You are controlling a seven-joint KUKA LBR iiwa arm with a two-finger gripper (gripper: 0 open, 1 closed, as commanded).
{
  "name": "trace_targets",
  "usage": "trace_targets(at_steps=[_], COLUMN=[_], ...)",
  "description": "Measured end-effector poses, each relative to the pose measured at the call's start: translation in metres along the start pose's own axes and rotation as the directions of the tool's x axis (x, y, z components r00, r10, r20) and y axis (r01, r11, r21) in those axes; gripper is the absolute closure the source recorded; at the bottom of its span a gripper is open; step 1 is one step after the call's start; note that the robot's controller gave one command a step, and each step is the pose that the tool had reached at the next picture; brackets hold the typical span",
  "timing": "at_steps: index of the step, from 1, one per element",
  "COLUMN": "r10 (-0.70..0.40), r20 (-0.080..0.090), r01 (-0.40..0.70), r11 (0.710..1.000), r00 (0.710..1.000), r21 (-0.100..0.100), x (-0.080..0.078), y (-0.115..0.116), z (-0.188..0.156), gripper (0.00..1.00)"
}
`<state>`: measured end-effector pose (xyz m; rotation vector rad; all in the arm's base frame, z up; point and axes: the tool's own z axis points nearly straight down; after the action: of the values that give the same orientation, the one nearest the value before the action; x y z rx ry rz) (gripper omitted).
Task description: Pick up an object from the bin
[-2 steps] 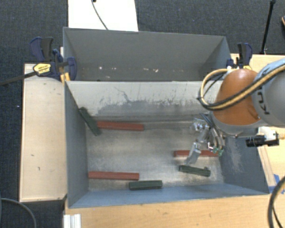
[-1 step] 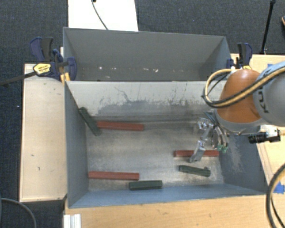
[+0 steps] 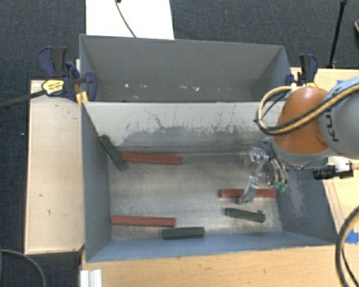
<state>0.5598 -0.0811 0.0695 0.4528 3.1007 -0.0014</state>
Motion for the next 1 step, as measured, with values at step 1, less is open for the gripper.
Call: trace_targets(at_steps=[1], r10=[-0.001], r20=[0.0], r01=[0.001], r11=[1.0], r00=[1.0], r21=[0.0], x=[0.0001], y=[0.0001], z=[-0.0001], gripper=[1.0])
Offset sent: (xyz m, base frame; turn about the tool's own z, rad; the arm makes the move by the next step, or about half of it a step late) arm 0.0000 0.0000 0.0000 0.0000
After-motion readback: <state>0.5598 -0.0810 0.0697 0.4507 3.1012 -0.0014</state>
